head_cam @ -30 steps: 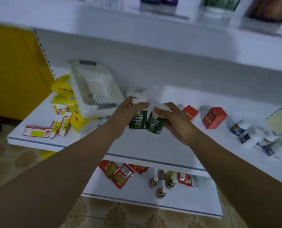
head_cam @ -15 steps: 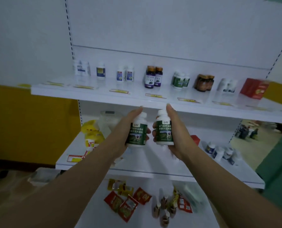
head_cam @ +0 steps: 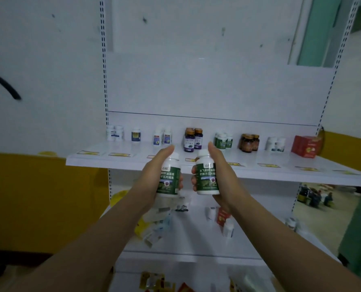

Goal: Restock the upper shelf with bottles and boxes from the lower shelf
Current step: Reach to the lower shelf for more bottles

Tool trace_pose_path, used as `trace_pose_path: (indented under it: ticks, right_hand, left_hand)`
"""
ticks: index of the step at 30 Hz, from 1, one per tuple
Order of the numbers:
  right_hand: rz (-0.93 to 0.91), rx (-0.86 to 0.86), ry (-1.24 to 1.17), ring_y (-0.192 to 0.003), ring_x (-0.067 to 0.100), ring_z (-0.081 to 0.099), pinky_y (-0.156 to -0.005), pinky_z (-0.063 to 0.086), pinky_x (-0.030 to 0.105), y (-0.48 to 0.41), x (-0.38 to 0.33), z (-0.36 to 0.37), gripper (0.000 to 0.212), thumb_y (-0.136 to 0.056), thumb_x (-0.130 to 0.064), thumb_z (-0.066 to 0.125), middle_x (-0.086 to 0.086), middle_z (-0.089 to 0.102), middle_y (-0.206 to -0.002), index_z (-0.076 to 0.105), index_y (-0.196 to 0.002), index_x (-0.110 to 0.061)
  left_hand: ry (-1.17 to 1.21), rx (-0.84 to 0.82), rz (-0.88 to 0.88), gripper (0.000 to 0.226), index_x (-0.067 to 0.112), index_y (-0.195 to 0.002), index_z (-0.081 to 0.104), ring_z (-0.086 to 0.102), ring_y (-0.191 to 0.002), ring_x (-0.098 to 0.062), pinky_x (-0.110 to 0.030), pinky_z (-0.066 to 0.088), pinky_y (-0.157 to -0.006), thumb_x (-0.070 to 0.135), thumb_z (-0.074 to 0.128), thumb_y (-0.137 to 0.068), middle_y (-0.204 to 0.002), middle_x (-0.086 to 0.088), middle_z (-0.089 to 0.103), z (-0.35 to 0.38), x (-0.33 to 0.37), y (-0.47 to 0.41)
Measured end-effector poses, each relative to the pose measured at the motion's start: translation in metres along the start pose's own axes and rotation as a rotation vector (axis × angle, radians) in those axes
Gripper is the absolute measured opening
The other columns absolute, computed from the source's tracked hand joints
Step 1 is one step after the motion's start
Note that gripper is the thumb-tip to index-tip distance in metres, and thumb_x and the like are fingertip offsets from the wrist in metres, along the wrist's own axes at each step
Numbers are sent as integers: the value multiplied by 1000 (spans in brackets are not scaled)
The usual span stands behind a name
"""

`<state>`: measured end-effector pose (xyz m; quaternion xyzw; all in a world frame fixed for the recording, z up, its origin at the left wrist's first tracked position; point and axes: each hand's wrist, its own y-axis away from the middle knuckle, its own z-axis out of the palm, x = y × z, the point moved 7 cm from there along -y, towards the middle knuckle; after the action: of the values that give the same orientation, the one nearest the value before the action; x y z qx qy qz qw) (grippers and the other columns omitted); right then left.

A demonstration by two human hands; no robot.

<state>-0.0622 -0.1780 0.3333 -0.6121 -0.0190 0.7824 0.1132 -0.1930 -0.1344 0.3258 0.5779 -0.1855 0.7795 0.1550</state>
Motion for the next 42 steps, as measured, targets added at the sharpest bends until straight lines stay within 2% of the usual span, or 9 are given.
trace_pose_path:
  ticks: [7, 11, 16, 19, 25, 28, 31, 36, 42]
  right_hand:
    - [-17, 76, 24, -52, 21, 59, -56, 50, 28, -4, -24, -64, 46, -86, -55, 53, 9, 63, -67, 63, -78, -11]
    - [-40, 42, 39, -58, 19, 61, -60, 52, 30, -27, -49, -112, 28, -89, -33, 56, 9, 63, -73, 60, -99, -7]
    - [-74, 28, 133, -89, 28, 68, -76, 57, 40, -77, -71, -176, 38, -88, -26, 62, 19, 66, -107, 53, -116, -2]
    - [-77, 48, 187, -100, 25, 68, -83, 56, 39, -110, -82, -215, 33, -89, -24, 62, 12, 68, -113, 54, -116, -7]
    - [-26, 63, 412, -101, 15, 63, -76, 50, 25, -187, -89, -275, 35, -89, -19, 63, 5, 65, -116, 57, -122, -10]
    - [-3, 106, 464, -101, 17, 62, -81, 51, 27, -227, -80, -298, 37, -88, -16, 65, 1, 63, -110, 58, -123, -7]
    - [-5, 177, 524, -106, 22, 61, -91, 51, 35, -266, -69, -317, 42, -83, -17, 70, -7, 58, -100, 58, -122, -5]
    - [73, 214, 588, -77, 11, 59, -60, 43, 19, -312, -41, -333, 29, -82, -18, 72, 0, 63, -89, 58, -106, -7]
    - [88, 276, 750, -109, 24, 59, -79, 50, 30, -351, -25, -346, 46, -83, -24, 71, 8, 62, -118, 56, -123, -8]
  left_hand:
    - [-29, -132, 10, 28, 15, -94, 57, 61, -52, -20, -29, 52, -54, 37, 67, -80, -69, -12, 65, 68, -11, -34]
    - [-79, -160, 30, 43, 7, -112, 50, 65, -62, -21, -32, 53, -61, 19, 72, -77, -79, -11, 66, 109, -18, -82]
    - [-13, -165, 110, 39, 9, -113, 50, 72, -78, -24, -37, 58, -68, 12, 70, -80, -93, -10, 70, 163, -22, -149]
    - [-47, -152, 136, 43, 5, -118, 53, 71, -93, -27, -39, 58, -75, 15, 71, -80, -106, -12, 70, 187, -22, -192]
    - [-342, 14, 167, 38, 21, -106, 60, 64, -96, -14, -31, 52, -82, 21, 78, -73, -106, 2, 67, 192, -26, -273]
    - [-415, 103, 131, 42, 16, -106, 60, 60, -85, -11, -30, 49, -79, 17, 81, -70, -94, 4, 64, 184, -37, -310]
    - [-567, 218, 112, 49, 6, -108, 60, 57, -91, -19, -32, 49, -81, 19, 84, -67, -98, -4, 61, 174, -48, -347]
    - [-877, 226, 94, 52, 6, -102, 59, 61, -99, -25, -36, 52, -80, 25, 87, -62, -104, -10, 65, 174, -63, -395]
    - [-1069, 226, 93, 56, 6, -108, 57, 60, -104, -26, -34, 50, -82, 32, 84, -66, -113, -11, 63, 177, -76, -422]
